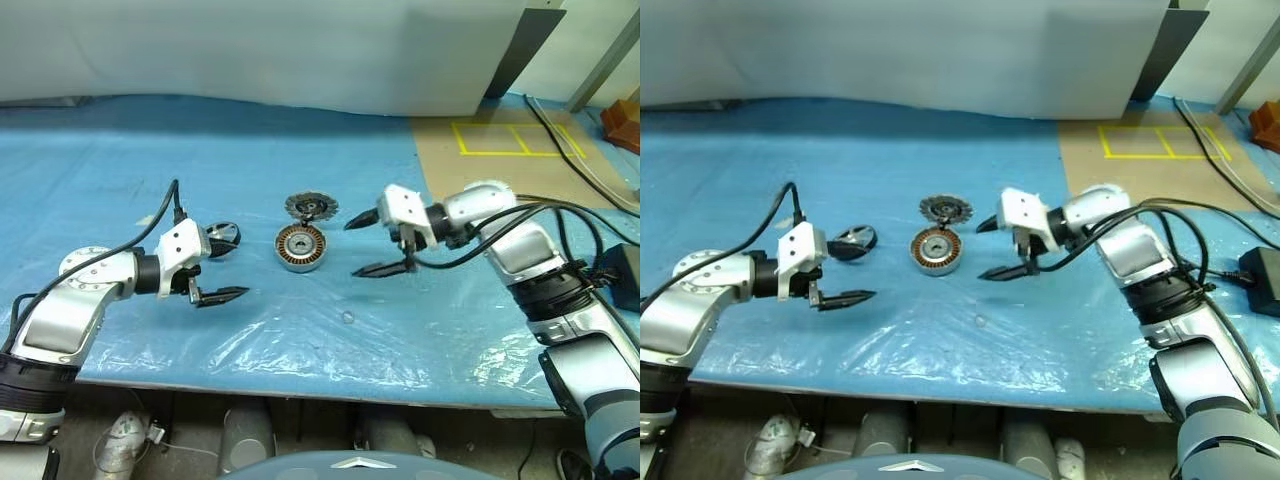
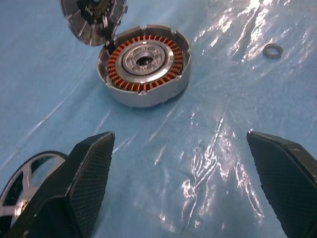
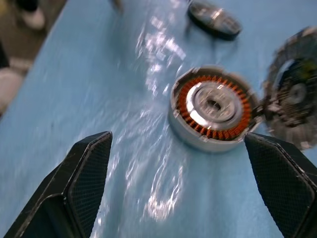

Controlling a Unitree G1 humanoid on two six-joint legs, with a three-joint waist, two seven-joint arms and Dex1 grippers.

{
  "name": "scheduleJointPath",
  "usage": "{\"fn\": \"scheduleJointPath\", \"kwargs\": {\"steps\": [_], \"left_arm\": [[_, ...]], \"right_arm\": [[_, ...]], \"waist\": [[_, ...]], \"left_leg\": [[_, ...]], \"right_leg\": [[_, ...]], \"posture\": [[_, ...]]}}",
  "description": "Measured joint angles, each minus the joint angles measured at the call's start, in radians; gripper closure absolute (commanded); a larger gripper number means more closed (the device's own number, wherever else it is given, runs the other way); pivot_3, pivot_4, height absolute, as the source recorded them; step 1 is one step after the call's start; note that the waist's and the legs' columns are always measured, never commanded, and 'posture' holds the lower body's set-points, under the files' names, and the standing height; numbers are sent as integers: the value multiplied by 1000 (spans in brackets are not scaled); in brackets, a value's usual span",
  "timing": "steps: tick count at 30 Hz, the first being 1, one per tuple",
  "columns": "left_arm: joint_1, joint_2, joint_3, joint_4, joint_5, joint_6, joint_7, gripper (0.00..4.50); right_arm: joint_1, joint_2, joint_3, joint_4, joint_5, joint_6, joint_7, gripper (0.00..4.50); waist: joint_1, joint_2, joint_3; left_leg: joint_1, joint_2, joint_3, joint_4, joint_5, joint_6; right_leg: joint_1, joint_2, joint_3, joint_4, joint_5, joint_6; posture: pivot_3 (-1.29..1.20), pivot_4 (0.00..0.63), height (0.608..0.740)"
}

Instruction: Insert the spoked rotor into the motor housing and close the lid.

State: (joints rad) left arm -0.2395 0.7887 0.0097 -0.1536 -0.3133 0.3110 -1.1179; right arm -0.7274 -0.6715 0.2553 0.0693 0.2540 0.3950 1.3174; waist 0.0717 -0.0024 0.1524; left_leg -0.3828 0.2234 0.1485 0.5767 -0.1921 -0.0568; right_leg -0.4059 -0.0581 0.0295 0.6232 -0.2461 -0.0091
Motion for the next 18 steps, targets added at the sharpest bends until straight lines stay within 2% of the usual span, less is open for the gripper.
{"fn": "scheduleJointPath", "kwargs": {"steps": [4,8,12,18], "left_arm": [[-13,-37,-2,2,-17,-1,15,0],[-15,-75,1,24,-38,19,37,0],[-6,-130,21,43,-105,78,58,0],[14,-149,10,80,-94,71,72,0]], "right_arm": [[77,10,-157,-71,121,153,-96,34],[241,26,-222,-183,174,222,-190,34],[373,70,-236,-286,207,250,-277,34],[405,77,-233,-331,198,246,-357,34]], "waist": [[2,0,0],[4,0,0],[-1,0,0],[-1,0,0]], "left_leg": [[0,0,0,-1,0,0],[0,0,0,-1,0,0],[2,0,0,-1,0,0],[3,0,1,-1,0,0]], "right_leg": [[0,0,0,0,0,0],[0,0,0,-1,0,0],[0,0,0,0,0,0],[1,0,0,-1,-2,-4]], "posture": [[0,150,740],[0,150,740],[0,150,740],[0,150,740]]}}
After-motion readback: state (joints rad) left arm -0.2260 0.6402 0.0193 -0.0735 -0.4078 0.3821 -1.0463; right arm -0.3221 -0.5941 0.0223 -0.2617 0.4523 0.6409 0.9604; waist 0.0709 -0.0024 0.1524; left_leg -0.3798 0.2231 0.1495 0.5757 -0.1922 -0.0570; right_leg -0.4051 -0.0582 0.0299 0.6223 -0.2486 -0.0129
